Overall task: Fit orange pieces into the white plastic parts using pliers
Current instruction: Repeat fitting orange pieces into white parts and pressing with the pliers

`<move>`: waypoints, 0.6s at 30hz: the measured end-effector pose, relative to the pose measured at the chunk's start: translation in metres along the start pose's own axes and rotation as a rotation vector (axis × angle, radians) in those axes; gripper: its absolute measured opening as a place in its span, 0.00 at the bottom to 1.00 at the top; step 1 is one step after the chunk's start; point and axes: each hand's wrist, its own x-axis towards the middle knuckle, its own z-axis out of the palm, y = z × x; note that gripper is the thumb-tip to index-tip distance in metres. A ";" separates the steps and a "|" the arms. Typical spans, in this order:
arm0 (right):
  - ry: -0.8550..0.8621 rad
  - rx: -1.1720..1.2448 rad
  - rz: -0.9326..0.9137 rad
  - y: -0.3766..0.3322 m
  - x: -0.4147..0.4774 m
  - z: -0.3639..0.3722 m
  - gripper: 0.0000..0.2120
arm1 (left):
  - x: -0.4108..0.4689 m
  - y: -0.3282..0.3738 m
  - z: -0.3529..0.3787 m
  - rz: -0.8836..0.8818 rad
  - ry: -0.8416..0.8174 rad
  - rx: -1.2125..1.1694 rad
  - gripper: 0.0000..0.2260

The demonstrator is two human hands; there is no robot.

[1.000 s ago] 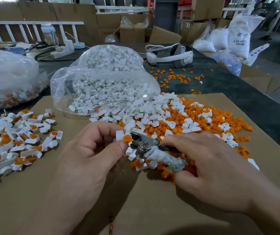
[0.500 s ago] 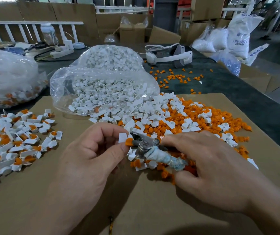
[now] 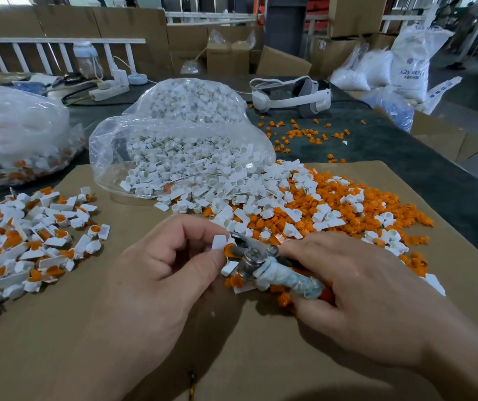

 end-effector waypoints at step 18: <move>0.062 -0.067 0.039 -0.009 0.000 0.004 0.24 | -0.001 0.003 0.002 0.012 0.008 -0.068 0.09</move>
